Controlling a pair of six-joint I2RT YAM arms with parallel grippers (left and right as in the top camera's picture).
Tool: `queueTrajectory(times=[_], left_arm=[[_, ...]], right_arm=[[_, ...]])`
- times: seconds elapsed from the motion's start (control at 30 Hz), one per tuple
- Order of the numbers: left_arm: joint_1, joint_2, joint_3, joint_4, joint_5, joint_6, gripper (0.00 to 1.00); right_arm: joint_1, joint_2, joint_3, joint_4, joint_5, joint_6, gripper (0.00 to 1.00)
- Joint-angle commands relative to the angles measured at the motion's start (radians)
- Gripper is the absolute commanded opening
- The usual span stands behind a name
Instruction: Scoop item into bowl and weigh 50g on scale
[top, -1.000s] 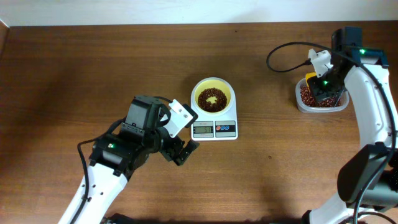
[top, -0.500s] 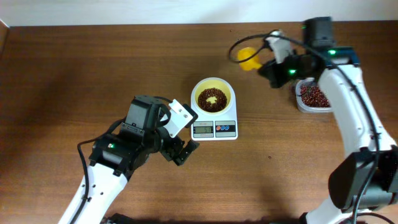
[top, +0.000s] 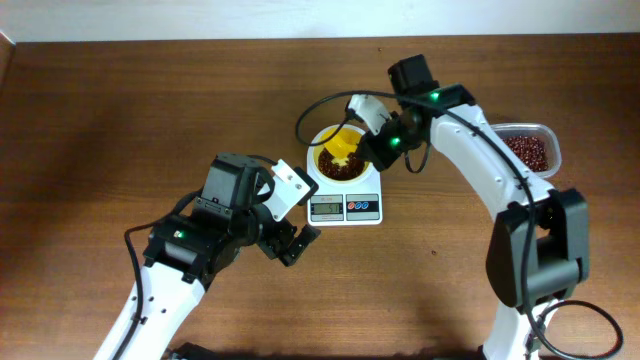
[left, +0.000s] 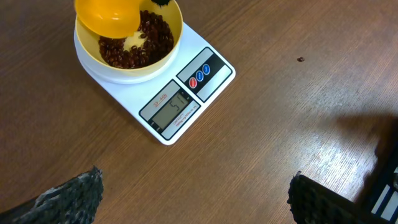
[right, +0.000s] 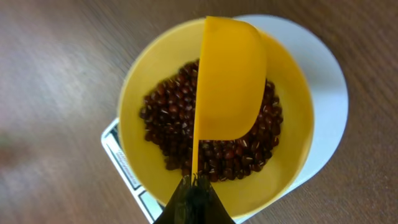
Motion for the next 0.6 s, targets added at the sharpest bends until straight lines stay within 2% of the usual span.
queueTrajectory(times=[0.0,0.43,0.57], left_arm=[[-0.001,-0.011,-0.005,0.002,-0.003,-0.006,0.99],[-0.001,-0.011,-0.005,0.002,-0.003,-0.006,0.99],[-0.001,-0.011,-0.005,0.002,-0.003,-0.006,0.99]], right_arm=[[0.015,0.026,0.000,0.000,0.093,0.007,0.04],[0.016,0.048,-0.001,0.052,0.155,0.002,0.04],[0.016,0.048,-0.001,-0.015,0.152,-0.111,0.04]])
